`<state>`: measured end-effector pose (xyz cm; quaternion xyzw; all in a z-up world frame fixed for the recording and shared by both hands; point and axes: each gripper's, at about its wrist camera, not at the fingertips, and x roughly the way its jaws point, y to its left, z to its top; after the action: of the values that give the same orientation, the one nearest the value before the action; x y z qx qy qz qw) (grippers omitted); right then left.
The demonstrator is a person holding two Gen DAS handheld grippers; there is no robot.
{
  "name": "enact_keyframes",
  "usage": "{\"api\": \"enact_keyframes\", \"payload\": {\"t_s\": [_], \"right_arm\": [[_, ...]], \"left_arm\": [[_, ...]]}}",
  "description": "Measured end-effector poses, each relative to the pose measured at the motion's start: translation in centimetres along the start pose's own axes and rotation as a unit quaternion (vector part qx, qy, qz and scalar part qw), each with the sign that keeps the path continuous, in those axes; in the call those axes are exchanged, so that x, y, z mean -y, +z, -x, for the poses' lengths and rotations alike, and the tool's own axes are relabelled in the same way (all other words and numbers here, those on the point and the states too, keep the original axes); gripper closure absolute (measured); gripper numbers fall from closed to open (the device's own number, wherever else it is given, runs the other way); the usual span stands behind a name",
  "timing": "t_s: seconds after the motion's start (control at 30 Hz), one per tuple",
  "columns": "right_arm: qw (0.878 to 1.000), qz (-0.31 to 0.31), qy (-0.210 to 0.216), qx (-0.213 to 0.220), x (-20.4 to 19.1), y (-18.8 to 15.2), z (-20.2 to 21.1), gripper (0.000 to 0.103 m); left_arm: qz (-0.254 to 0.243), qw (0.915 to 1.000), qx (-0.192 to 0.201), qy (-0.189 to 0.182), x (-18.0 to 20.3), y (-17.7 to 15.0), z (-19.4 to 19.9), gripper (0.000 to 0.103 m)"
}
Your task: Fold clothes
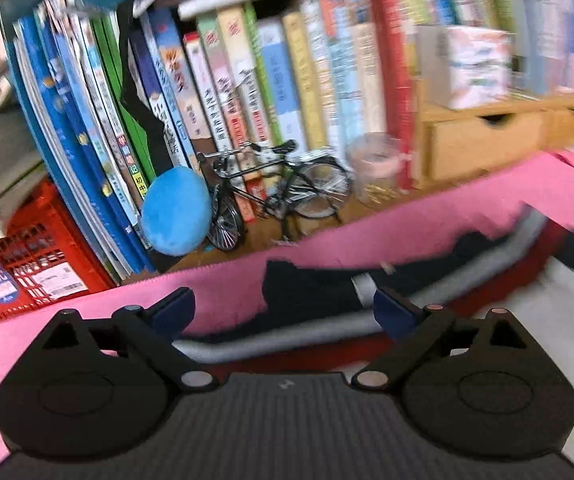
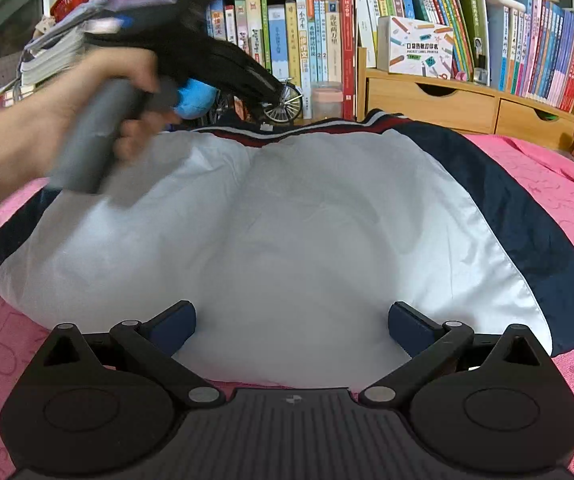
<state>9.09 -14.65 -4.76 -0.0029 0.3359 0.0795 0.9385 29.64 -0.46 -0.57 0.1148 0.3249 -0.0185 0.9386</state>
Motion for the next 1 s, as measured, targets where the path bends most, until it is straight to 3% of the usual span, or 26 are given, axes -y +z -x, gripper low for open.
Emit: {"api": "enact_keyframes", "payload": {"t_s": [0.13, 0.23, 0.33, 0.47, 0.57, 0.73, 1.0], "right_arm": [[1.000, -0.001, -0.001, 0.000, 0.0, 0.0, 0.0, 0.000], [1.000, 0.000, 0.000, 0.000, 0.0, 0.1, 0.0, 0.000], [1.000, 0.000, -0.001, 0.000, 0.0, 0.1, 0.0, 0.000], [1.000, -0.001, -0.001, 0.000, 0.0, 0.0, -0.1, 0.000], [1.000, -0.001, -0.002, 0.000, 0.0, 0.0, -0.1, 0.000], [1.000, -0.004, -0.003, 0.001, -0.1, 0.0, 0.0, 0.000], [1.000, -0.015, 0.001, 0.003, -0.1, -0.1, 0.1, 0.000]], "left_arm": [[-0.050, 0.9983, 0.015, -0.025, 0.5, -4.7, 6.0, 0.005], [-0.065, 0.9962, 0.004, -0.058, 0.5, -7.7, 8.9, 0.004], [-0.087, 0.9917, -0.016, -0.093, 1.8, -9.3, 9.3, 0.003], [-0.128, 0.9903, -0.006, -0.054, 3.8, -9.9, 6.5, 0.000], [-0.090, 0.9947, -0.017, -0.048, 3.0, -8.1, 4.0, 0.000], [-0.060, 0.9979, -0.026, 0.001, 2.8, -4.7, -0.7, 0.000], [0.002, 0.9993, -0.038, -0.003, 1.2, -1.6, -3.0, 0.000]]}}
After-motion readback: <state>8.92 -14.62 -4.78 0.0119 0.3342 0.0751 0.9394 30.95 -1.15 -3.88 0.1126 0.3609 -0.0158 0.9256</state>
